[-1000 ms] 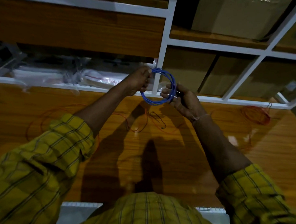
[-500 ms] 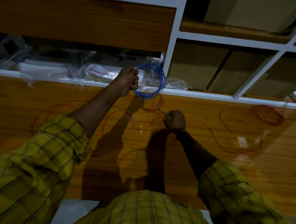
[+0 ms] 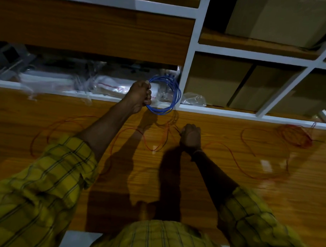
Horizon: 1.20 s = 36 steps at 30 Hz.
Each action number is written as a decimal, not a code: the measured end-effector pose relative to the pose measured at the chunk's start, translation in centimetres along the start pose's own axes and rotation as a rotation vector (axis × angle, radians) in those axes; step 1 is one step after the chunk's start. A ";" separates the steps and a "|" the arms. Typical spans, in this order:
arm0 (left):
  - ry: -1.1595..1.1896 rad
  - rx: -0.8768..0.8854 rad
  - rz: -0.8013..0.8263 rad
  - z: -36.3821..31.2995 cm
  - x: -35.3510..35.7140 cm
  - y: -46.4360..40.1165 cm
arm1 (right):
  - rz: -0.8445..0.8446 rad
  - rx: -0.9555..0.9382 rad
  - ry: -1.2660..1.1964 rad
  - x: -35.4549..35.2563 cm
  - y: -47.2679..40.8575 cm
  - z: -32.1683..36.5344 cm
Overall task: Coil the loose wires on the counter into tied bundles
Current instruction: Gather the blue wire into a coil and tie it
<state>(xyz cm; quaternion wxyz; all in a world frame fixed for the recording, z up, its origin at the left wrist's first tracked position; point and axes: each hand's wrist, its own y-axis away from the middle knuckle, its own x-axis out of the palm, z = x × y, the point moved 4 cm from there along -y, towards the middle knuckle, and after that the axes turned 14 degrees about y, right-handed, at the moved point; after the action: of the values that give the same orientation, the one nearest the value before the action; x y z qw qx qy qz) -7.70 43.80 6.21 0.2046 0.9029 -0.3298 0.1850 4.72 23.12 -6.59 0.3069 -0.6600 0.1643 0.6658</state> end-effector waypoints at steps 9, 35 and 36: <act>-0.128 0.063 0.075 0.5 1.8 1.0 | -0.272 0.299 -0.938 -15.3 0.1 -3.8; -0.368 0.105 0.315 1.7 14.2 6.3 | -0.557 -0.193 0.170 -23.6 1.0 -0.4; -0.374 0.103 0.320 1.8 14.5 6.3 | -0.579 -0.207 0.167 -23.7 1.0 -0.5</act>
<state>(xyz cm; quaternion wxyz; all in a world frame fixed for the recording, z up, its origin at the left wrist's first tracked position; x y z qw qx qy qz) -1.25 30.97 13.10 0.0616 0.8670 -0.4906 0.0613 3.06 17.47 16.35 0.4002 -0.7595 -0.0744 0.5074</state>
